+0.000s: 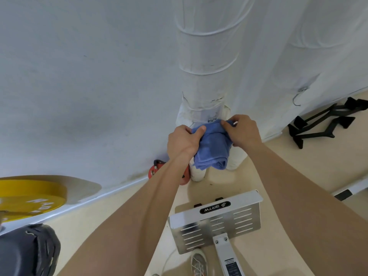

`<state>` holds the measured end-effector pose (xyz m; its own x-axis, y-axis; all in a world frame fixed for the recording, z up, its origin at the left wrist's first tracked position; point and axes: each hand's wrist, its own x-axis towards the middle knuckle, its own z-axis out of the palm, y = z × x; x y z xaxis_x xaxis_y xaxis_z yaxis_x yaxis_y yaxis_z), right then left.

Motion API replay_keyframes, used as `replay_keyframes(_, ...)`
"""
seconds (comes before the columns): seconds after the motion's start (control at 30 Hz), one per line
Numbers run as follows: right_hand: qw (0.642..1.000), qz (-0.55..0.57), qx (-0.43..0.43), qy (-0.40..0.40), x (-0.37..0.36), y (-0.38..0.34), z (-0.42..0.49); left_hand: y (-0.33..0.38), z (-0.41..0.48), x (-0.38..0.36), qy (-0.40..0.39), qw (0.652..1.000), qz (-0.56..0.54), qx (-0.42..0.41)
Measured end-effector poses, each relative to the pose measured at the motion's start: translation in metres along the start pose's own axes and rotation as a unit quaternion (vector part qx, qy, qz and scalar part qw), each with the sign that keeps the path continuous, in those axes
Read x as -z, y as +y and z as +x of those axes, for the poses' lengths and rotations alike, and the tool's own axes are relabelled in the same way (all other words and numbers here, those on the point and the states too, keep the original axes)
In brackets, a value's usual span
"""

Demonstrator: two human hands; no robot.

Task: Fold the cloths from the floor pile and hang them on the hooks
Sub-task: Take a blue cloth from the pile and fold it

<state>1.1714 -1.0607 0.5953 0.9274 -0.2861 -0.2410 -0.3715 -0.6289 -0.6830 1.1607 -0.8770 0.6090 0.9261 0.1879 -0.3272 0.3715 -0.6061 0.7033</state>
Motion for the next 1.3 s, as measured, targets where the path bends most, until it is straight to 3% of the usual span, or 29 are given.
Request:
replay_keyframes(0.07, 0.999, 0.018, -0.029, -0.016, 0.002, 0.002, 0.002, -0.001, 0.001, 0.0, -0.013, 1.0, 0.006, 0.02)
replay_keyframes(0.13, 1.0, 0.003, -0.012, 0.018, 0.003, -0.001, 0.001, 0.001, -0.001, 0.001, 0.009, 0.998, 0.06, 0.007)
replay_keyframes(0.2, 0.997, -0.009, 0.042, 0.072, 0.003, -0.008, -0.005, 0.005, -0.007, 0.002, 0.066, 0.99, 0.115, -0.036)
replay_keyframes(0.3, 0.99, -0.035, 0.106, 0.084, -0.001, -0.013, -0.023, 0.009, -0.015, 0.001, 0.102, 0.977, 0.123, -0.143)
replay_keyframes(0.47, 0.981, 0.024, 0.19, 0.013, 0.0, 0.014, -0.045, 0.003, -0.023, -0.001, 0.02, 0.973, 0.087, -0.212)
replay_keyframes(0.67, 0.972, -0.03, 0.228, -0.054, 0.003, 0.026, -0.037, -0.027, -0.025, -0.003, 0.001, 0.926, 0.141, -0.349)
replay_keyframes(0.9, 0.964, -0.087, 0.242, 0.062, -0.019, 0.025, -0.031, -0.016, -0.02, -0.012, 0.041, 0.92, 0.201, -0.334)
replay_keyframes(1.1, 0.953, -0.164, 0.231, 0.106, -0.016, 0.024, -0.047, -0.021, -0.026, -0.013, 0.091, 0.907, 0.22, -0.349)
replay_keyframes(1.2, 0.982, -0.02, 0.185, 0.015, -0.015, 0.028, -0.055, -0.028, -0.031, -0.009, 0.055, 0.926, 0.182, -0.326)
replay_keyframes(1.3, 0.987, 0.076, 0.139, 0.015, -0.022, 0.023, -0.055, -0.027, -0.031, -0.015, 0.021, 0.949, 0.126, -0.287)
